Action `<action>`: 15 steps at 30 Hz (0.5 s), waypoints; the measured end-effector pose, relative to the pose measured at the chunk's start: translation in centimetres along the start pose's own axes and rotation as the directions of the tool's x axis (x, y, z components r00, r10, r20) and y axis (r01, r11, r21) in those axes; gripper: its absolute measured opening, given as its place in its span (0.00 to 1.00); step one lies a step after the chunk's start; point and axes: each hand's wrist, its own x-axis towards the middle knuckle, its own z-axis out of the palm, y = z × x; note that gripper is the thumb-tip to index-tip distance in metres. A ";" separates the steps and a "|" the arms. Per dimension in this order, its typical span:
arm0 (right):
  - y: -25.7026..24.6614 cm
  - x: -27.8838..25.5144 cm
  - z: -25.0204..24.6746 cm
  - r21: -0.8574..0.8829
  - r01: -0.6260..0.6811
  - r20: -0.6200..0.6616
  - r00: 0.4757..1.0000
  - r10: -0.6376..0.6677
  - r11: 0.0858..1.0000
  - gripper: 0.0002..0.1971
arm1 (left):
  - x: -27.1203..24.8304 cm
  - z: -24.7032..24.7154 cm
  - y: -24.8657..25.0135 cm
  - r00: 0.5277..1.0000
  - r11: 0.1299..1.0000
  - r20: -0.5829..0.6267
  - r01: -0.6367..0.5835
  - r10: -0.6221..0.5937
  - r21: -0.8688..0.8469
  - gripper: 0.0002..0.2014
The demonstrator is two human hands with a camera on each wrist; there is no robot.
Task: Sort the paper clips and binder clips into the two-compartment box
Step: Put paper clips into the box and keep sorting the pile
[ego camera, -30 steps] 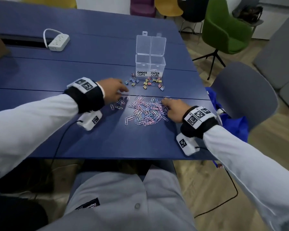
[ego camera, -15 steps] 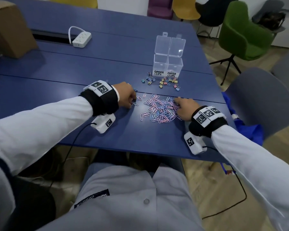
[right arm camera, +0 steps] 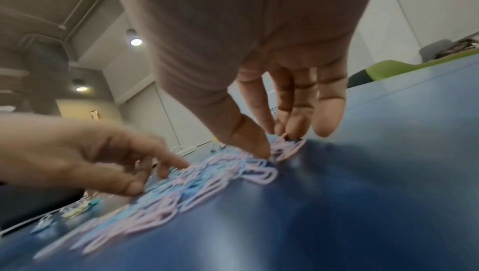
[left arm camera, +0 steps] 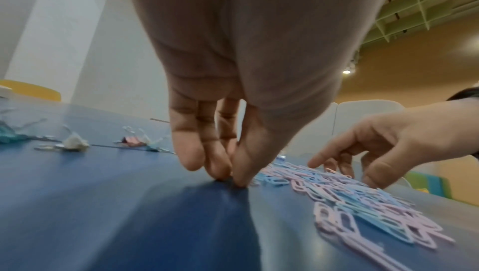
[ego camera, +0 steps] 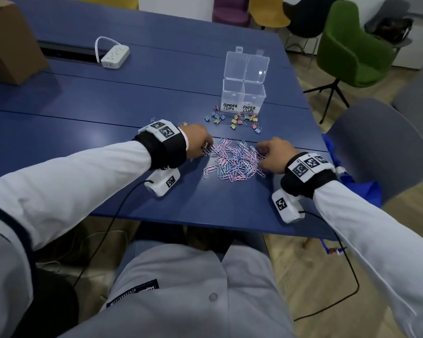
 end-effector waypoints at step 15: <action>-1.2 0.7 -0.5 -0.005 0.102 0.059 0.993 -0.102 0.995 0.29 | 1.4 0.2 1.4 0.991 0.990 -0.040 -0.131 0.129 -0.052 0.20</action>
